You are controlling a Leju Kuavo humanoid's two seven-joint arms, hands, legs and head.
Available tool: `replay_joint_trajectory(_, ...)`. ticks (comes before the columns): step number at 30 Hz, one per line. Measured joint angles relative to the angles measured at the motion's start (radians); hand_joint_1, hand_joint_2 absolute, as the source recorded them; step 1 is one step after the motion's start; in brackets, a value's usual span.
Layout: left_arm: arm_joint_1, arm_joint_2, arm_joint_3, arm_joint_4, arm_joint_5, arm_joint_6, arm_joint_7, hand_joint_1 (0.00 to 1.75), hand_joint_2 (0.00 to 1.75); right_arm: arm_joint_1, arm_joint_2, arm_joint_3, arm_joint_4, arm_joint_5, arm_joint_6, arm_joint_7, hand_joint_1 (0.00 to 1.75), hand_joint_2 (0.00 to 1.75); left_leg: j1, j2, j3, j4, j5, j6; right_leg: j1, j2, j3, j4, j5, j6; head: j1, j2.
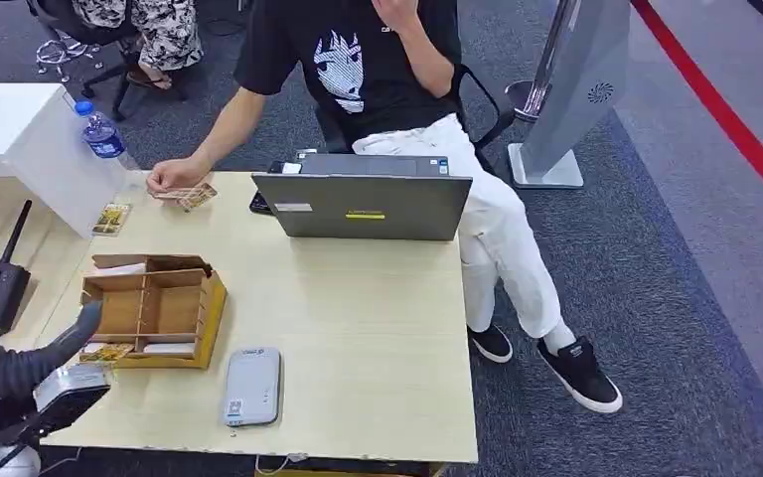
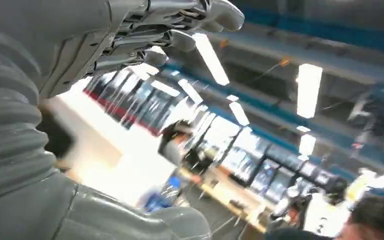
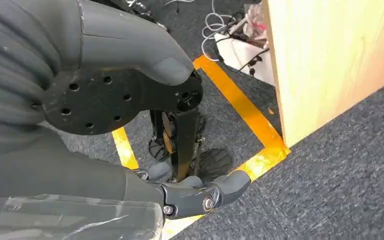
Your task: Pass the card to the sensor for recognition and then transmit it.
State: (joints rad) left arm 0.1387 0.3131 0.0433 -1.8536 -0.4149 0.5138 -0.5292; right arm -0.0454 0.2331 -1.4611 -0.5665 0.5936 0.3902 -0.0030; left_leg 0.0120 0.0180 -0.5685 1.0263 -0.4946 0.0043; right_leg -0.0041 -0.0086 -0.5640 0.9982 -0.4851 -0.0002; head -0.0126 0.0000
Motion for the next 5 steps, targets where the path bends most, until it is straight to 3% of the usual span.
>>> replay_joint_trajectory(5, 0.056, -0.076, 0.154, 0.0, 0.064, -0.066, -0.063, 0.0, 1.75, 0.001, 0.018, -0.01, -0.034, -0.016, -0.019, 0.021, 0.0, 1.75, 0.0, 0.0, 0.0, 0.0, 0.0, 0.0, 0.0, 0.0, 0.0, 0.0, 0.0, 0.0, 0.0, 0.0)
